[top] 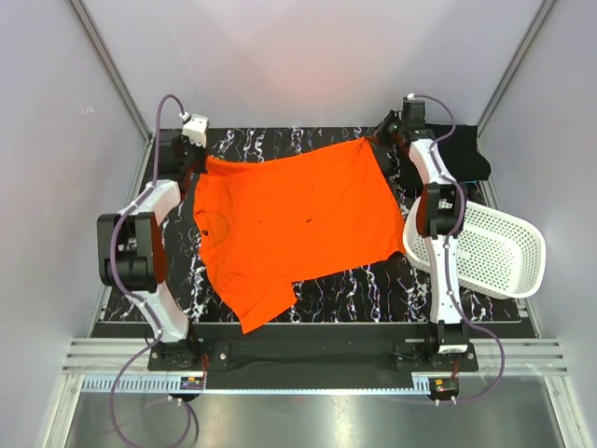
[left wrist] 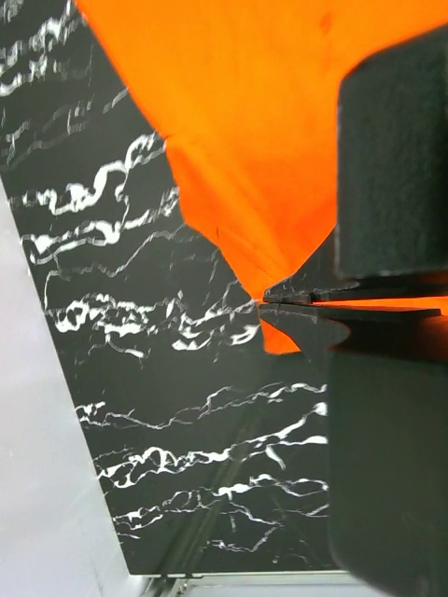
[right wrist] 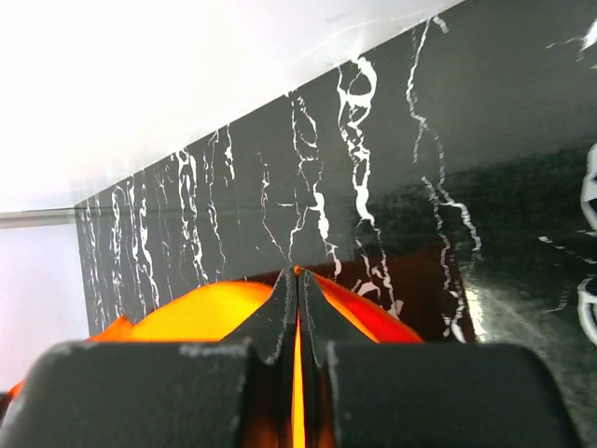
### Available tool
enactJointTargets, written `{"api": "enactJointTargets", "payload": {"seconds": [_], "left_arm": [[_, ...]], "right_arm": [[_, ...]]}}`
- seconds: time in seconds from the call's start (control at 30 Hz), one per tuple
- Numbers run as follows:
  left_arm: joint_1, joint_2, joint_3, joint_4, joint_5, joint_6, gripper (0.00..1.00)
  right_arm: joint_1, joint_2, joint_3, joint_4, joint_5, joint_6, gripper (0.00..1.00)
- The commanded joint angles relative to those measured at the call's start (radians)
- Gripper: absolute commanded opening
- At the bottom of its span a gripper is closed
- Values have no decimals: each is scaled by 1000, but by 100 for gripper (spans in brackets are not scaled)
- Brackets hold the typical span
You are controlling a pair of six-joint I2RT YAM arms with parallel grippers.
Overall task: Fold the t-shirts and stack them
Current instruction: Fold the tshirt
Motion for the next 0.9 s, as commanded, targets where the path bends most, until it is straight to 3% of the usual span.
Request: {"api": "enactJointTargets", "payload": {"seconds": [0.0,0.17,0.3,0.67,0.87], "left_arm": [[-14,-138,-15,-25,12,2,0],[-28,-242,-109,-68,18,-24,0],[-34,-240,-54,-302,40,-29,0],[-73,-419,-145,-460,-38,-87,0],[-94,-427,-214,-523,-41,-112,0]], "right_arm": [[-23,-42,5,25,-62,-18,0],[-23,-126,-156,24,-43,-72,0],[-35,-194,-258,24,-4,-110,0],[-35,-261,-292,16,-23,-79,0],[-35,-340,-396,13,14,-124,0]]}}
